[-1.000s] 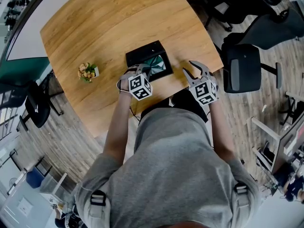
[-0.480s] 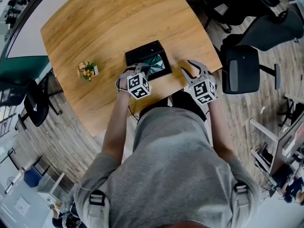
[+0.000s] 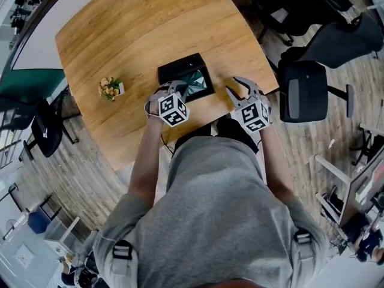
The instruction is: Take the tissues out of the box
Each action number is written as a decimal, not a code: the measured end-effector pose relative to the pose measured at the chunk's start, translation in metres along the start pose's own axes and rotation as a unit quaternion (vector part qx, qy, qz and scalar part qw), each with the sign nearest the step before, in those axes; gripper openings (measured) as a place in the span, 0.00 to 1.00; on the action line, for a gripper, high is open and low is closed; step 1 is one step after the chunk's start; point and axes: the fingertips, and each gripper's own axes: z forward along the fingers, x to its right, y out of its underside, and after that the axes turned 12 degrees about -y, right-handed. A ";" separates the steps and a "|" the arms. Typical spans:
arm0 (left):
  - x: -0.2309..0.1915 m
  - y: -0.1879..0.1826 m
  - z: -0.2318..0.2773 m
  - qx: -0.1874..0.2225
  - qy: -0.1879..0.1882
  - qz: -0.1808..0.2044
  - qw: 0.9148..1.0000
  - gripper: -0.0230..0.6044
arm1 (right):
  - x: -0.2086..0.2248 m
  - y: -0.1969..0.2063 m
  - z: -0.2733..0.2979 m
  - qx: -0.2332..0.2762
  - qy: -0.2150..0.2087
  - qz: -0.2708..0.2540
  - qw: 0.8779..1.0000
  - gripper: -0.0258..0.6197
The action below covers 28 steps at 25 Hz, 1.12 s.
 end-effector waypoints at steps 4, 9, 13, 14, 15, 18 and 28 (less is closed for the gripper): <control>0.001 -0.004 -0.004 -0.003 -0.004 -0.004 1.000 0.07 | 0.005 -0.002 -0.006 0.008 0.000 0.001 1.000 0.29; 0.000 -0.009 -0.010 -0.014 -0.016 -0.005 1.000 0.07 | 0.007 -0.004 -0.010 0.017 -0.008 -0.002 1.000 0.29; -0.001 -0.015 -0.017 -0.021 -0.030 -0.006 0.999 0.07 | 0.004 -0.008 -0.014 0.027 -0.021 -0.011 0.999 0.29; -0.001 -0.016 -0.020 -0.023 -0.034 -0.007 0.999 0.07 | 0.004 -0.008 -0.015 0.029 -0.023 -0.012 0.999 0.29; -0.002 -0.018 -0.023 -0.024 -0.037 -0.009 0.999 0.07 | 0.004 -0.009 -0.017 0.032 -0.025 -0.014 0.999 0.29; -0.003 -0.022 -0.030 -0.029 -0.048 -0.011 0.998 0.07 | 0.004 -0.008 -0.020 0.035 -0.033 -0.016 0.999 0.28; -0.012 -0.040 -0.054 -0.037 -0.085 0.012 0.996 0.07 | 0.001 -0.010 -0.030 0.055 -0.049 -0.026 0.997 0.26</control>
